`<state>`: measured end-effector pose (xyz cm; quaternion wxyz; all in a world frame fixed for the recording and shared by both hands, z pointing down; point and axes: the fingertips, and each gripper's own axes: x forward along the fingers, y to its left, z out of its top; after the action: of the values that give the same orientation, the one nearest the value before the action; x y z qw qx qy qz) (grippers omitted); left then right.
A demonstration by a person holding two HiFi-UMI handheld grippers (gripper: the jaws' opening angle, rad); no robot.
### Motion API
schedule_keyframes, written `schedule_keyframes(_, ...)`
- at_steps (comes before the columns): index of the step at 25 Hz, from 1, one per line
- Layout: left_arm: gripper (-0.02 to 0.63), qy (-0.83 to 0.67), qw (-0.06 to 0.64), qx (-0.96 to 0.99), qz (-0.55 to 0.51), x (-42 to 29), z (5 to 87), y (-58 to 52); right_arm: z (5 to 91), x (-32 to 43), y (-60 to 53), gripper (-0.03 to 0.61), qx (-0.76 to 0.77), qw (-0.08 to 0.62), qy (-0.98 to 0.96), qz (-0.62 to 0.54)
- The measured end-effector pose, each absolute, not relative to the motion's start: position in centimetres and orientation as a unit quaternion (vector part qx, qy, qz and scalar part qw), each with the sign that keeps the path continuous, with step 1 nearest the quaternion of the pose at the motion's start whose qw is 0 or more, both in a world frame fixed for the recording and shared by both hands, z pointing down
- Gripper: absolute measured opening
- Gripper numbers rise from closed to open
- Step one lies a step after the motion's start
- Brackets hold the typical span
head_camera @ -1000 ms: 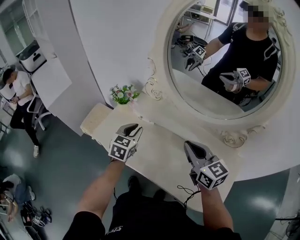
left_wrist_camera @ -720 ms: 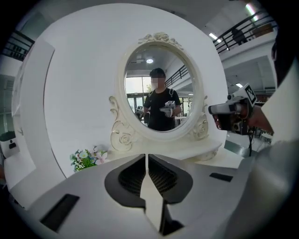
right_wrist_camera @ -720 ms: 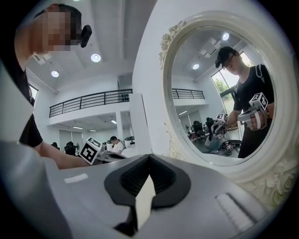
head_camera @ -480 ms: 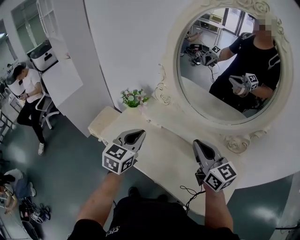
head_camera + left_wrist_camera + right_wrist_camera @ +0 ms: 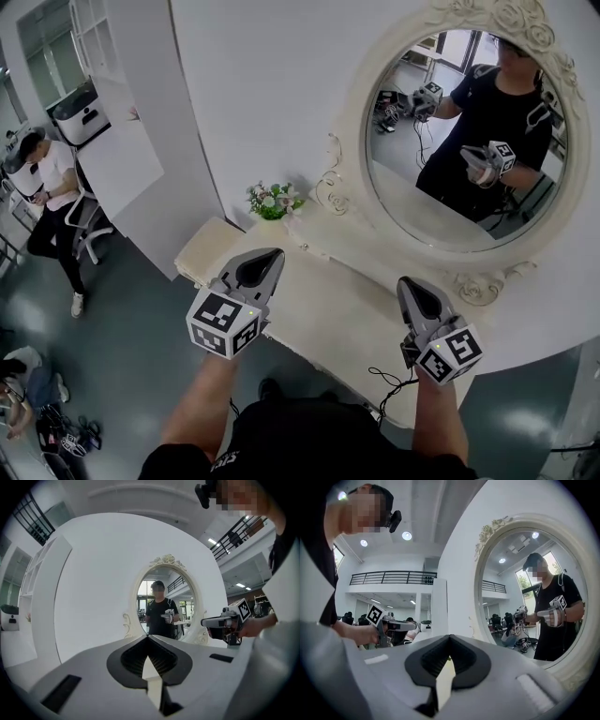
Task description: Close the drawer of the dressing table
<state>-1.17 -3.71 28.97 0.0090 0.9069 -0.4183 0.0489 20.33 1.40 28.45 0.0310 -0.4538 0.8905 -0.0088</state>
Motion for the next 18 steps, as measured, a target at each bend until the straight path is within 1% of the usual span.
schedule_keyframes(9,0.003,-0.437,0.034,0.897,0.057,-2.3,31.3,-5.9,29.2,19.0,0.2,0.008,-0.461,0.030,0.887,-0.029)
schedule_keyframes(18,0.005,-0.442,0.028,0.895,0.061,-2.4,31.2,-7.3,29.4,19.1,-0.9,0.008,-0.461,0.022,0.887,-0.027)
